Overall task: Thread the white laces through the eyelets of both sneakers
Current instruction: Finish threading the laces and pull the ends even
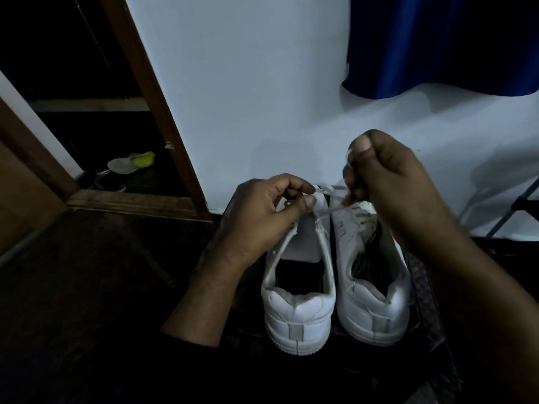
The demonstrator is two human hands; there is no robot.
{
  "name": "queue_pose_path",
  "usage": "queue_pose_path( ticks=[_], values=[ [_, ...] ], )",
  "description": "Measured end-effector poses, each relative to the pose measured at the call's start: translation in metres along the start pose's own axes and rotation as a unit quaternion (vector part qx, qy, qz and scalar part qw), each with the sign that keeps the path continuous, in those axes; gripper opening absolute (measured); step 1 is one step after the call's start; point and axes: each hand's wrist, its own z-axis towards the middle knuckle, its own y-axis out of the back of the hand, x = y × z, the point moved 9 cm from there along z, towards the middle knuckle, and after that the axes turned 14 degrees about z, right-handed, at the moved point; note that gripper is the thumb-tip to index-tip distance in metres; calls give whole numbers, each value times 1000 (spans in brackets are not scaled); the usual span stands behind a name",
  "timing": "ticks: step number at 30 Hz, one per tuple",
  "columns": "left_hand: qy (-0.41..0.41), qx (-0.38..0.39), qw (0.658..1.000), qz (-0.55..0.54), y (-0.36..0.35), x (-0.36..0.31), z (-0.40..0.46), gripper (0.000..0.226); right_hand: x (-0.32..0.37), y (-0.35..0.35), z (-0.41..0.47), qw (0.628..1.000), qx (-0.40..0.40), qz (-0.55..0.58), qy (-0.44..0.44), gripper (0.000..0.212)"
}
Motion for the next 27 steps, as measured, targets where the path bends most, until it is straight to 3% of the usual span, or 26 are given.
queue_pose_path(
  ticks=[1, 3, 7, 9, 12, 15, 18, 21, 25, 27],
  values=[
    [1, 1, 1000, 13, -1, 1, 1, 20, 2, 1, 1, 988, 5, -148, 33, 22],
    [0, 7, 999, 33, -3, 2, 1, 19, -1, -5, 2, 931, 49, -356, 68, 14],
    [-6, 31, 1000, 2, -8, -11, -3, 13, -44, -12, -1, 825, 174, -538, -1, 19],
    [4, 36, 999, -25, -8, -15, -6, 21, -42, -13, 0, 849, 177, -498, 8, 10],
    [35, 107, 990, -85, -19, -17, -12, 28, -25, -1, 6, 937, 101, -334, 21, 25],
    [9, 156, 987, -30, -27, -19, -17, 30, -29, 0, 6, 980, 97, -172, -13, 26],
    [20, 166, 986, 3, -27, -11, -15, 36, -32, -2, 2, 991, 96, -88, -33, 30],
    [18, 173, 984, 40, -28, -8, -14, 49, -24, -2, 3, 989, 111, -90, -36, 31],
    [-27, 151, 976, 157, -30, -20, -10, 41, -18, -15, -8, 963, 237, -112, -64, 29],
    [-4, 152, 973, 174, -32, -22, -10, 32, -15, -22, -16, 944, 300, -118, -73, 26]
  ],
)
